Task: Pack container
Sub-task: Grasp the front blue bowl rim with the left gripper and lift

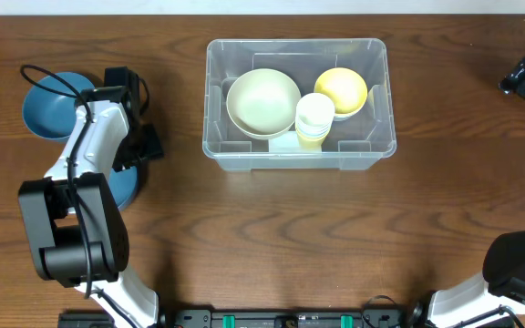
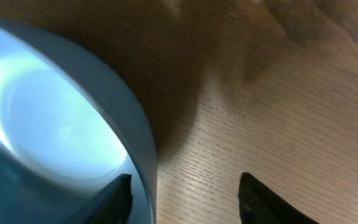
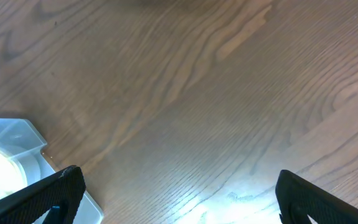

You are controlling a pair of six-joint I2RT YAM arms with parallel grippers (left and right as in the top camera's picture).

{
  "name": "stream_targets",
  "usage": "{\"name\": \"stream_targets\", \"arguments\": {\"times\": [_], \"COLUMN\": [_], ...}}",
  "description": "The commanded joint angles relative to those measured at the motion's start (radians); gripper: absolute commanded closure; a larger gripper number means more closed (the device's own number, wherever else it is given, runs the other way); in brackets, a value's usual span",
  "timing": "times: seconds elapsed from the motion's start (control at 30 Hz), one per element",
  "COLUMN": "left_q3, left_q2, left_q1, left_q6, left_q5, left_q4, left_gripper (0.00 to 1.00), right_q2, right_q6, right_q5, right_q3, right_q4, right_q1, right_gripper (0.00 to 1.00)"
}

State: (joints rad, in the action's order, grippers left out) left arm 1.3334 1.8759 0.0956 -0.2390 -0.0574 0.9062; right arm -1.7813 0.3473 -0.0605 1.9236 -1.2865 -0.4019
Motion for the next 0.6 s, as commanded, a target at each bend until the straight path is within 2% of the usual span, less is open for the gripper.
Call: {"name": "stream_targets", "arguments": {"times": [0.0, 0.1, 0.17, 0.4, 0.57], "left_q3": [-0.004, -0.004, -0.004, -0.015, -0.091], "left_q2": [-0.001, 0.0, 0.0, 0.0, 0.0], "left_q1": [0.006, 0.006, 0.006, 0.006, 0.006], "left_q6": [-0.003, -0.004, -0.007, -0.007, -0.013], "left_q5": [-0.002, -0.002, -0.002, -0.002, -0.002], "left_q4": [-0.003, -0.004, -0.004, -0.015, -0.091], "left_gripper": [0.5, 0.64, 0.69, 0.69, 0.7], "right_q2": [0.001, 0.001, 0.001, 0.001, 0.001], "right_q6": [-0.004, -0.004, -0.004, -0.004, -0.004], "right_q5": [-0.007, -0.007, -0.007, -0.007, -0.007], "right_q3": [0.013, 0.013, 0.013, 0.013, 0.013], "right_q4": [0.0, 0.0, 0.0, 0.0, 0.0], "right_q1": [-0.005, -0.005, -0.005, -0.005, -0.005], "right_gripper": [0.01, 0.01, 0.01, 0.01, 0.01]}}
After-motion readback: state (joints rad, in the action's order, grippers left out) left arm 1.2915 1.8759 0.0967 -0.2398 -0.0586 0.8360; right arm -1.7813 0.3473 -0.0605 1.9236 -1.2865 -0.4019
